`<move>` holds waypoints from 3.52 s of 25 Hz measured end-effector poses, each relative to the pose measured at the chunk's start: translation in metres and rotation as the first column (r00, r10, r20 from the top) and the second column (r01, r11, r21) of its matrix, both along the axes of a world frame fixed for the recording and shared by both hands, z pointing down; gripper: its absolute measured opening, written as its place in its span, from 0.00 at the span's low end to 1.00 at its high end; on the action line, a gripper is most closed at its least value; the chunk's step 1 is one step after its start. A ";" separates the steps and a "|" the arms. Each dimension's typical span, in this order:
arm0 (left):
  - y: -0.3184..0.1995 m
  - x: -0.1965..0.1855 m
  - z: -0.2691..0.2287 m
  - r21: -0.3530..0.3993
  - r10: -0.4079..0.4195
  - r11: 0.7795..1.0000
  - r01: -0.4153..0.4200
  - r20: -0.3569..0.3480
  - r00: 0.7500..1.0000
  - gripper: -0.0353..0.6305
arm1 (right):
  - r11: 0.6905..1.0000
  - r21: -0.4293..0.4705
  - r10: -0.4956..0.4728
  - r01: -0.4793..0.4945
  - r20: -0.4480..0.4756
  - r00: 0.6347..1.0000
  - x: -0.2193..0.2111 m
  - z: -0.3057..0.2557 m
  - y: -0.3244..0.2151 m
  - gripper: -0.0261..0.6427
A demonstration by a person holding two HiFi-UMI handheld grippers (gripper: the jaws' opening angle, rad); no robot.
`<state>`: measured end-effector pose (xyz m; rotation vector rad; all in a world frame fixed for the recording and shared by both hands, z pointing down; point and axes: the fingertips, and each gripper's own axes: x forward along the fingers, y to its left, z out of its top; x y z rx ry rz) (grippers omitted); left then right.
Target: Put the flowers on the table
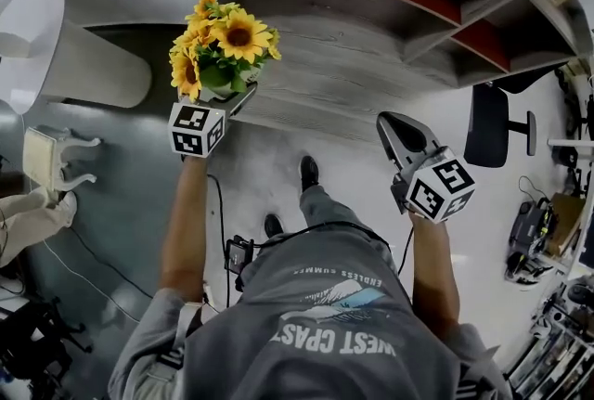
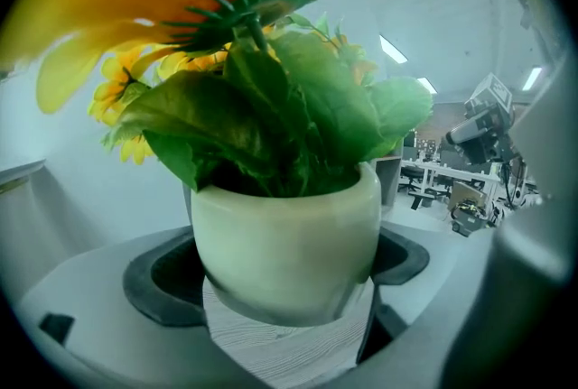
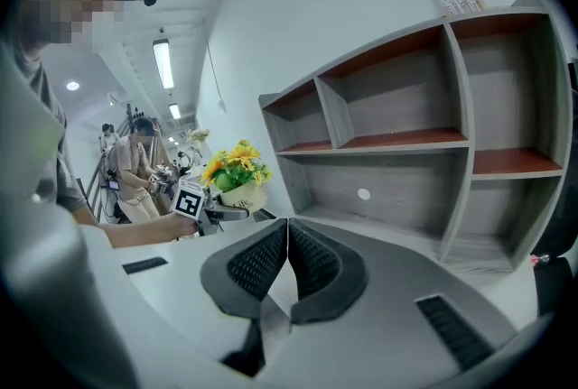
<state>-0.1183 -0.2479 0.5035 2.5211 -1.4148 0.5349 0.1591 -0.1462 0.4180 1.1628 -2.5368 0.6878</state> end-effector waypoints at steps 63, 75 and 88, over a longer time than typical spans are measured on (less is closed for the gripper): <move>-0.087 -0.003 0.220 -0.281 -0.021 0.959 0.046 0.089 0.996 0.88 | 0.977 -0.212 0.014 -0.021 -0.031 0.999 0.005 0.079 0.000 0.08; -0.065 0.004 0.227 -0.380 0.074 0.924 -0.034 0.092 0.993 0.88 | 0.980 -0.197 0.003 -0.006 -0.019 1.000 -0.008 0.074 0.006 0.08; -0.010 -0.019 0.193 -0.422 0.182 0.902 -0.093 0.175 0.968 0.88 | 0.991 -0.121 -0.055 0.058 0.027 0.998 -0.028 0.042 0.008 0.08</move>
